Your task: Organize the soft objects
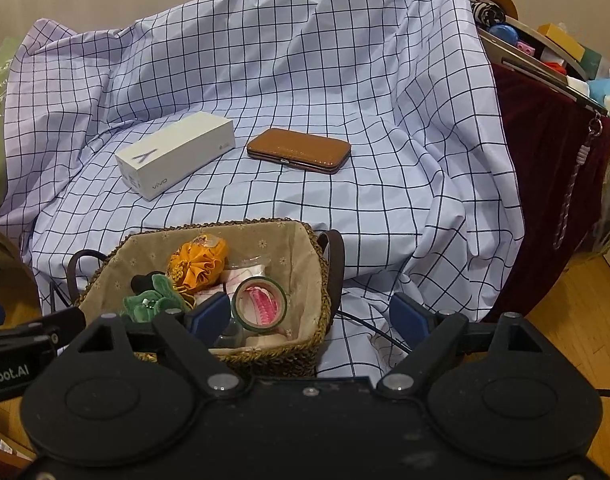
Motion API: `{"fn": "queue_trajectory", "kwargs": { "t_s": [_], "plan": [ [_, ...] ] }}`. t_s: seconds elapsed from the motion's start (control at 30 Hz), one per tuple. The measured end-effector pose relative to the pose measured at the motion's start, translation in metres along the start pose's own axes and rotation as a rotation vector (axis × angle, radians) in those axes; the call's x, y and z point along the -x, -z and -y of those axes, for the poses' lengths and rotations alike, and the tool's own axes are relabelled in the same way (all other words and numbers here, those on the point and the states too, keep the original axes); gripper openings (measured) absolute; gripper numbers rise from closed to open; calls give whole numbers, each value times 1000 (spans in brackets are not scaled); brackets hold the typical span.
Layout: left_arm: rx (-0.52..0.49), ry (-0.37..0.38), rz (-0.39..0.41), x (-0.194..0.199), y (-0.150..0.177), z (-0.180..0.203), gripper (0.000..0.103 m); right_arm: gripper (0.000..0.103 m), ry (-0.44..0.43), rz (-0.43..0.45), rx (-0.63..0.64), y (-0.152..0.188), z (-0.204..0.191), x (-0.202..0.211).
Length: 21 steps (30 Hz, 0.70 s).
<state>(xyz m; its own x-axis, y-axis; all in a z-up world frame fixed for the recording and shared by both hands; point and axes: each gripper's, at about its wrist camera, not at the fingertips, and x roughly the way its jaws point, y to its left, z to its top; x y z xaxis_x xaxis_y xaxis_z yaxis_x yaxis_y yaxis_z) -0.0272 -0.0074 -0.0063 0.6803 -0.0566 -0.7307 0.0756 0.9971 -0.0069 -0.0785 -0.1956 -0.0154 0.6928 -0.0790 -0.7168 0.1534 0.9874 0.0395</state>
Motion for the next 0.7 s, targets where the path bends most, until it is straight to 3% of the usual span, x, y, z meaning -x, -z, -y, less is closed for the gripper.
{"fn": "queue_trajectory", "kwargs": {
  "t_s": [0.7],
  "plan": [
    [21,-14,-16,-3,2,-3,94,90,-5,-7,12,2,-3,-1]
  ]
}}
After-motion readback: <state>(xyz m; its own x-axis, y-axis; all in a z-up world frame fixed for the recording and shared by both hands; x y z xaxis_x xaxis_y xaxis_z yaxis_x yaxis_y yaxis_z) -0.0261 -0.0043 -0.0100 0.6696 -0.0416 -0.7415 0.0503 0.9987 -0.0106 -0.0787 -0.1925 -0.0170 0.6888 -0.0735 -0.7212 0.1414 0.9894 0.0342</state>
